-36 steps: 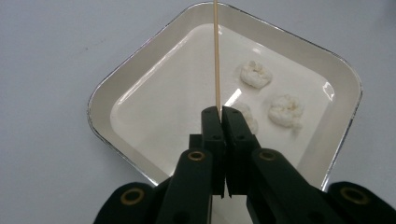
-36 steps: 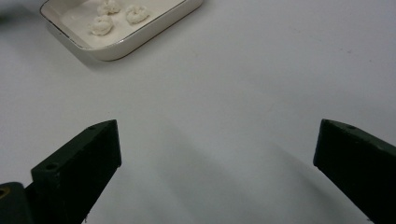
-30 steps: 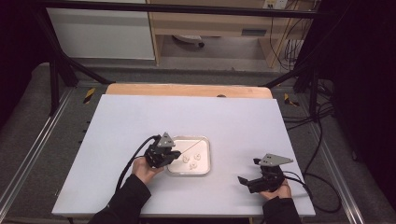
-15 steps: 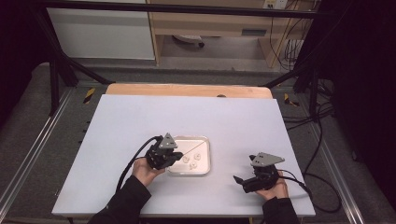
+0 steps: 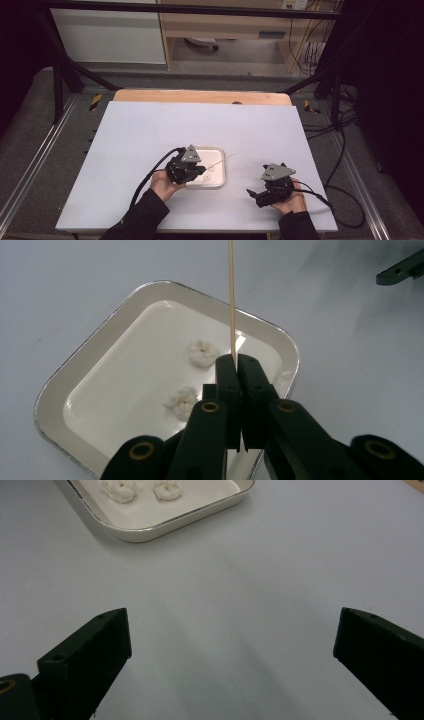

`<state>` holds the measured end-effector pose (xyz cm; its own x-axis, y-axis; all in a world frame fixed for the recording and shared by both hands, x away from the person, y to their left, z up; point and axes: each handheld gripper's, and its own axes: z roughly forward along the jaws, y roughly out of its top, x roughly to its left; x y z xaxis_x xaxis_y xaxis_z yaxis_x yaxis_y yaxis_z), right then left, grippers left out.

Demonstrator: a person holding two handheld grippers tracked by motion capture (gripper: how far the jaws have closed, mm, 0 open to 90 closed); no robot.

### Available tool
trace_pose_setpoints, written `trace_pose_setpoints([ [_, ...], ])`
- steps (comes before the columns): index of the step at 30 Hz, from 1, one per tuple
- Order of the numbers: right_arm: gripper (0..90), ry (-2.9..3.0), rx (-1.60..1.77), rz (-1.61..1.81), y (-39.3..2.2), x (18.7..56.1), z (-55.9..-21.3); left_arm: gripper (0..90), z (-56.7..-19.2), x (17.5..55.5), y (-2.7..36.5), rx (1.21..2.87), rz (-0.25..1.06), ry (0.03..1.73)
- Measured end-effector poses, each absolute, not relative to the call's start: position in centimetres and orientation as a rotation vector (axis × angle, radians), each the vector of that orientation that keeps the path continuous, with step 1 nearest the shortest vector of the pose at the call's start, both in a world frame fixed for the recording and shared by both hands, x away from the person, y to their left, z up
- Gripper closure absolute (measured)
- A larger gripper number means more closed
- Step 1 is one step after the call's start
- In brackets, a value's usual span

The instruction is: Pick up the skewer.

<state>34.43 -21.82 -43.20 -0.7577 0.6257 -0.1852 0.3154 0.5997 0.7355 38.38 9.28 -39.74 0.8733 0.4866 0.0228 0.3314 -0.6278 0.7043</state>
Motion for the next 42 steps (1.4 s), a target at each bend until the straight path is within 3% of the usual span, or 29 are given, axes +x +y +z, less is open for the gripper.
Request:
trace_pose_setpoints([
  [25, 9.3, 2.394, 0.499, 0.789, -20.1, 33.5, -42.0, 88.7, -39.3, 37.3, 3.0, 2.403, 0.248, 0.423],
  [39, 23.1, 2.38, 0.349, 0.709, -19.5, 33.1, -42.2, 88.7, -39.5, 37.1, 0.7, 2.448, 0.217, 0.374],
  [42, 29.4, 2.377, 0.29, 0.693, -19.4, 33.0, -42.3, 88.7, -39.6, 37.0, 0.4, 2.453, 0.206, 0.37],
])
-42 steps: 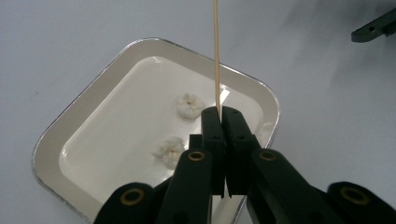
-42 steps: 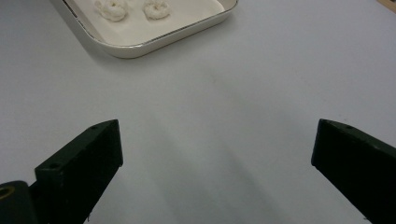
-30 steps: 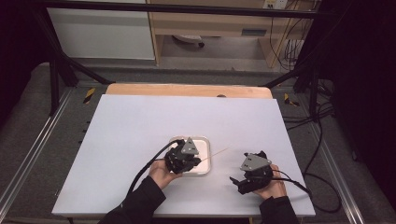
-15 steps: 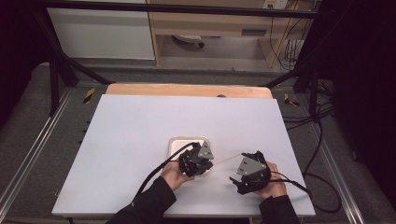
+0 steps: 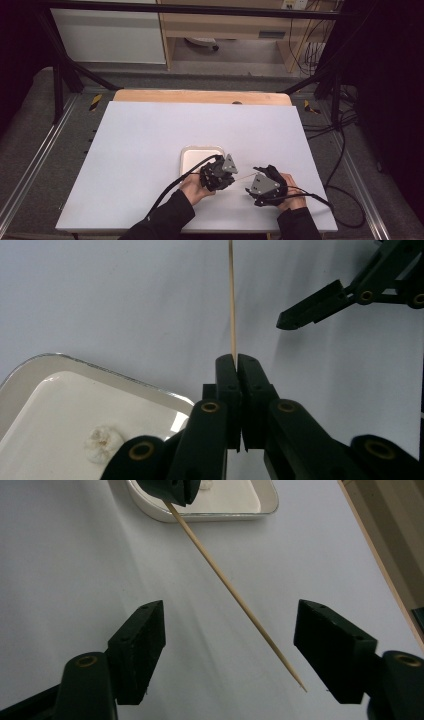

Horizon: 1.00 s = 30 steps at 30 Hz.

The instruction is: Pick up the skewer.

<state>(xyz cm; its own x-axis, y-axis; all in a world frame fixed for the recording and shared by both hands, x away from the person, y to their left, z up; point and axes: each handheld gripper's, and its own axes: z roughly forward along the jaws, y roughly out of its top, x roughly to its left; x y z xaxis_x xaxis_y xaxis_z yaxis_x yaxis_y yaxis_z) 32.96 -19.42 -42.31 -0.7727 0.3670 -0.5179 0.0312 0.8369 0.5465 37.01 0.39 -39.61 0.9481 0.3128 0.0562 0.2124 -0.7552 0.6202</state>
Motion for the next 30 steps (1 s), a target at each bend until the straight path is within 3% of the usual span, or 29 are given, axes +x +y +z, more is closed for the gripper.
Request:
trace_pose_setpoints([
  [30, 71.3, 2.385, -0.052, 0.531, -19.4, 32.9, -43.0, 88.7, -39.7, 36.6, -0.7, 2.515, 0.175, 0.312],
])
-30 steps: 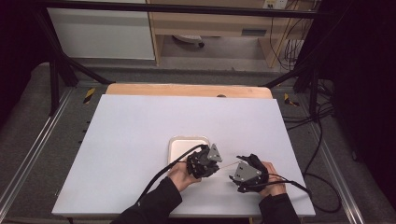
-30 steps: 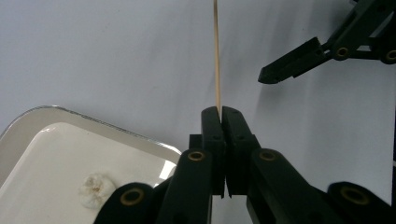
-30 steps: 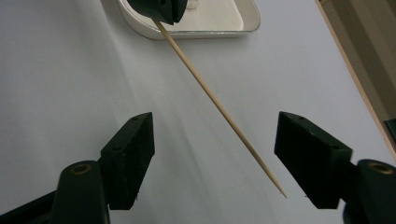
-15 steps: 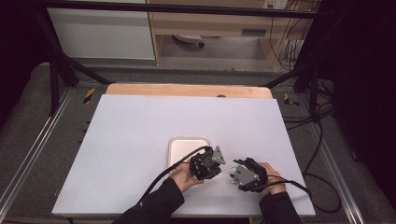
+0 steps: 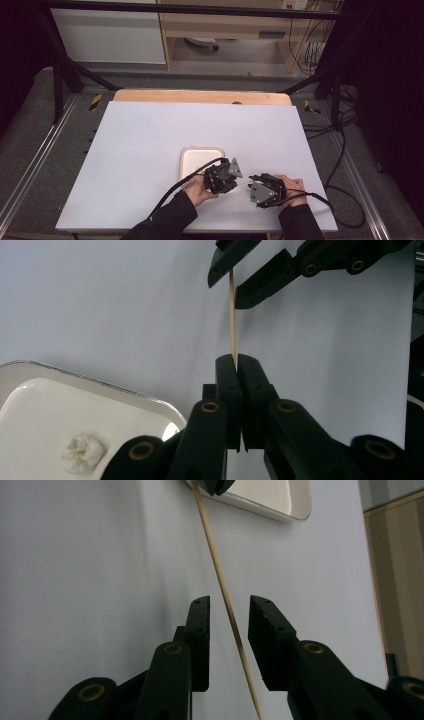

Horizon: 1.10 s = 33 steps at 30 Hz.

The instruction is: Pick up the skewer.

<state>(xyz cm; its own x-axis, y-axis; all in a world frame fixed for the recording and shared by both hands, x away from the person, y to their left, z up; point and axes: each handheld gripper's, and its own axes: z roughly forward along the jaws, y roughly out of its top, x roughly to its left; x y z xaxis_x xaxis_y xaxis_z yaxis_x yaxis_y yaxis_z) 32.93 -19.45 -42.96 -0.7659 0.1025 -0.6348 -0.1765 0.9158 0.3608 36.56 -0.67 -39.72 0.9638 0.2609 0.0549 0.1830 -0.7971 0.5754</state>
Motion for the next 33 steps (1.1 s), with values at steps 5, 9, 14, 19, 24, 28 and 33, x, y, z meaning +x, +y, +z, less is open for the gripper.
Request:
trace_pose_setpoints([
  [5, 75.9, 2.386, -0.111, 0.501, -19.37, 32.98, -43.06, 88.7, -39.67, 36.53, -0.67, 2.523, 0.171, 0.306],
  [9, 79.5, 2.394, -0.131, 0.492, -19.38, 32.94, -43.17, 88.7, -39.71, 36.53, -0.65, 2.527, 0.161, 0.302],
  [14, 83.8, 2.384, -0.178, 0.46, -19.43, 32.92, -43.15, 88.7, -39.73, 36.49, -0.68, 2.529, 0.154, 0.296],
  [19, 85.9, 2.38, -0.216, 0.444, -19.44, 32.83, -43.04, 88.7, -39.72, 36.57, -0.61, 2.523, 0.145, 0.302],
  [24, 87.6, 2.372, -0.254, 0.421, -19.37, 32.78, -43.02, 88.5, -39.71, 36.72, -0.51, 2.519, 0.14, 0.316],
  [28, 88.6, 2.378, -0.274, 0.42, -19.3, 32.69, -42.93, 87.3, -39.55, 36.95, -0.29, 2.52, 0.13, 0.338],
  [33, 88.7, 2.366, -0.275, 0.408, -19.15, 32.64, -42.74, 74.1, -39.47, 37.2, -0.27, 2.569, 0.152, 0.349],
])
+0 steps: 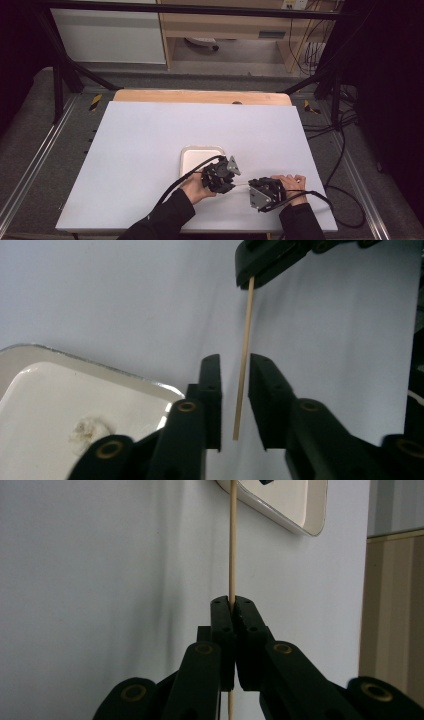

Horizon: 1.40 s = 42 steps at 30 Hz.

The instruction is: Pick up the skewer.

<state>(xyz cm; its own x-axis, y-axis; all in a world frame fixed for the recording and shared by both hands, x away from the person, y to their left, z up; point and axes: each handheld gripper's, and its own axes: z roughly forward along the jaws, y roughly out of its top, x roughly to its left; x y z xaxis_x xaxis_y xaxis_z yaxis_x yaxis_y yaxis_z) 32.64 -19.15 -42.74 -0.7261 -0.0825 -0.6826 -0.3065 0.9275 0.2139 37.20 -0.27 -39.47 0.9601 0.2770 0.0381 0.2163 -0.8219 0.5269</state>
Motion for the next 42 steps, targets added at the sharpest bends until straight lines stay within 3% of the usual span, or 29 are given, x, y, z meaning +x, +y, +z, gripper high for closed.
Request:
trace_pose_setpoints([
  [3, 88.7, 2.362, -0.277, 0.392, -19.0, 32.7, -42.6, 67.2, -39.6, 37.3, -0.6, 2.616, 0.17, 0.346],
  [7, 88.7, 2.358, -0.317, 0.347, -18.6, 32.8, -42.6, 67.3, -39.7, 37.4, -1.2, 2.652, 0.133, 0.335],
  [18, 88.7, 2.359, -0.35, 0.304, -18.0, 32.8, -42.7, 86.7, -40.6, 37.5, -2.4, 2.733, 0.135, 0.309],
  [29, 86.4, 2.349, -0.331, 0.316, -17.9, 32.6, -42.6, 88.6, -40.4, 37.1, -2.4, 2.743, 0.169, 0.282],
  [34, 65.9, 2.338, -0.206, 0.421, -18.5, 32.8, -42.0, 88.6, -40.1, 37.0, -1.3, 2.705, 0.194, 0.292],
  [36, 63.9, 2.345, -0.163, 0.454, -18.8, 32.9, -42.0, 88.7, -40.1, 37.0, -1.0, 2.697, 0.2, 0.297],
  [37, 56.5, 2.364, -0.084, 0.531, -19.3, 32.9, -41.9, 88.6, -40.1, 37.0, -0.7, 2.687, 0.211, 0.305],
  [42, 41.6, 2.399, 0.176, 0.717, -20.7, 33.4, -41.4, 88.6, -39.8, 37.1, 1.7, 2.651, 0.217, 0.355],
])
